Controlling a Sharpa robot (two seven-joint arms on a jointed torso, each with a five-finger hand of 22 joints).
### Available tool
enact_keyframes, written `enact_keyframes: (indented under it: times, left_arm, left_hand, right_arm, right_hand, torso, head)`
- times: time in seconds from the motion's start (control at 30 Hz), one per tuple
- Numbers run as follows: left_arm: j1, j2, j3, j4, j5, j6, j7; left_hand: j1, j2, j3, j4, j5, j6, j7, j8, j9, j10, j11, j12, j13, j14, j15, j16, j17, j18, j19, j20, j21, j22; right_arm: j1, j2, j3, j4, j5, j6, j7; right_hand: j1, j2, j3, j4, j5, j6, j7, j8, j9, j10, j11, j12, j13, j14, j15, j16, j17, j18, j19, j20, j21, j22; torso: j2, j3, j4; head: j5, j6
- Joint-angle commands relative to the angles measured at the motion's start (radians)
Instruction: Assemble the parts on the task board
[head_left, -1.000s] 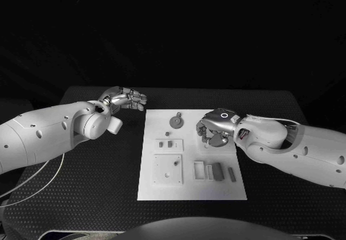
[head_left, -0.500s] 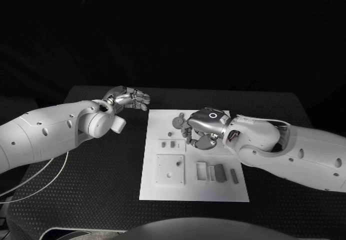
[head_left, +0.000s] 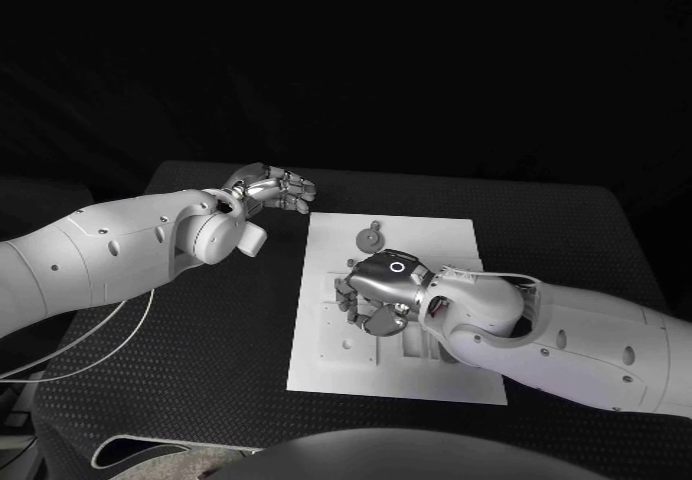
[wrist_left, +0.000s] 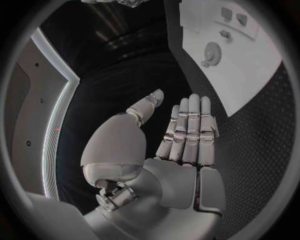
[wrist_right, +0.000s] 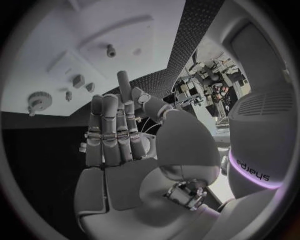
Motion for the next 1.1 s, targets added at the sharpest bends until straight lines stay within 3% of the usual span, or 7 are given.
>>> enact_keyframes:
  times: [0.03, 0.13, 0.53, 0.77, 1.1]
  left_arm:
    - [0.001, 0.007, 0.001, 0.001, 0.006, 0.013, 0.007]
    - [0.001, 0.011, 0.001, 0.0, 0.006, 0.014, 0.007]
    - [0.001, 0.018, 0.001, -0.002, 0.006, 0.017, 0.007]
    - [0.001, 0.017, 0.001, -0.002, 0.006, 0.018, 0.006]
    - [0.001, 0.015, 0.001, -0.001, 0.006, 0.019, 0.005]
  left_hand:
    - [-0.001, -0.003, -0.004, 0.004, 0.004, -0.004, -0.002, 0.005, -0.002, -0.008, 0.001, 0.004, -0.001, 0.005, 0.004, -0.007, 0.002, 0.008, 0.0, 0.002, 0.005, -0.002]
    - [-0.001, -0.003, -0.004, 0.004, 0.004, -0.004, -0.002, 0.005, -0.002, -0.008, 0.001, 0.004, -0.001, 0.005, 0.004, -0.007, 0.002, 0.008, 0.0, 0.002, 0.005, -0.002]
    - [-0.001, -0.002, -0.004, 0.004, 0.004, -0.005, -0.002, 0.005, -0.002, -0.008, 0.001, 0.004, -0.001, 0.005, 0.004, -0.008, 0.004, 0.008, 0.0, 0.002, 0.005, -0.002]
    - [-0.002, -0.002, -0.004, 0.004, 0.004, -0.005, -0.002, 0.005, -0.002, -0.008, 0.001, 0.004, -0.001, 0.005, 0.004, -0.009, 0.005, 0.008, 0.0, 0.002, 0.005, -0.003]
    - [-0.002, -0.002, -0.004, 0.004, 0.004, -0.005, -0.002, 0.005, -0.002, -0.008, 0.001, 0.004, -0.002, 0.006, 0.004, -0.01, 0.006, 0.008, 0.0, 0.002, 0.005, -0.003]
  right_arm:
    - [-0.015, 0.007, -0.003, -0.004, -0.006, -0.001, 0.025]
    - [-0.03, 0.019, -0.011, -0.011, -0.006, 0.0, 0.029]
    - [-0.065, 0.061, -0.012, -0.049, -0.016, 0.014, 0.034]
    - [-0.066, 0.063, -0.013, -0.064, -0.019, 0.024, 0.035]
    - [-0.067, 0.061, -0.015, -0.077, -0.023, 0.03, 0.034]
  right_hand:
    - [0.039, 0.029, 0.005, 0.001, 0.004, 0.006, 0.002, 0.004, 0.001, 0.03, -0.023, 0.021, 0.05, 0.024, -0.023, 0.006, 0.002, 0.008, 0.008, 0.0, 0.003, 0.022]
    - [0.038, 0.03, 0.005, 0.001, 0.004, 0.006, 0.002, 0.004, 0.001, 0.03, -0.023, 0.02, 0.05, 0.024, -0.023, 0.006, 0.002, 0.008, 0.008, 0.0, 0.003, 0.022]
    - [0.038, 0.03, 0.004, 0.001, 0.004, 0.005, 0.002, 0.004, 0.002, 0.029, -0.023, 0.02, 0.051, 0.023, -0.023, 0.006, 0.002, 0.008, 0.009, 0.0, 0.004, 0.022]
    - [0.038, 0.03, 0.004, 0.001, 0.004, 0.005, 0.002, 0.003, 0.002, 0.029, -0.023, 0.02, 0.051, 0.023, -0.023, 0.007, 0.002, 0.008, 0.009, 0.0, 0.004, 0.022]
    - [0.037, 0.031, 0.004, 0.001, 0.004, 0.004, 0.002, 0.003, 0.003, 0.029, -0.023, 0.019, 0.051, 0.023, -0.023, 0.007, 0.002, 0.008, 0.009, 0.0, 0.004, 0.022]
  torso:
    - [0.0, -0.0012, -0.0006]
    - [0.0, -0.0012, -0.0006]
    - [0.0, 0.0008, -0.0004]
    - [0.0, -0.0008, -0.0012]
    - [0.0, -0.0002, -0.001]
  head:
    - [0.005, -0.004]
    - [0.013, -0.008]
    - [0.038, -0.019]
    - [0.04, -0.022]
    - [0.038, -0.025]
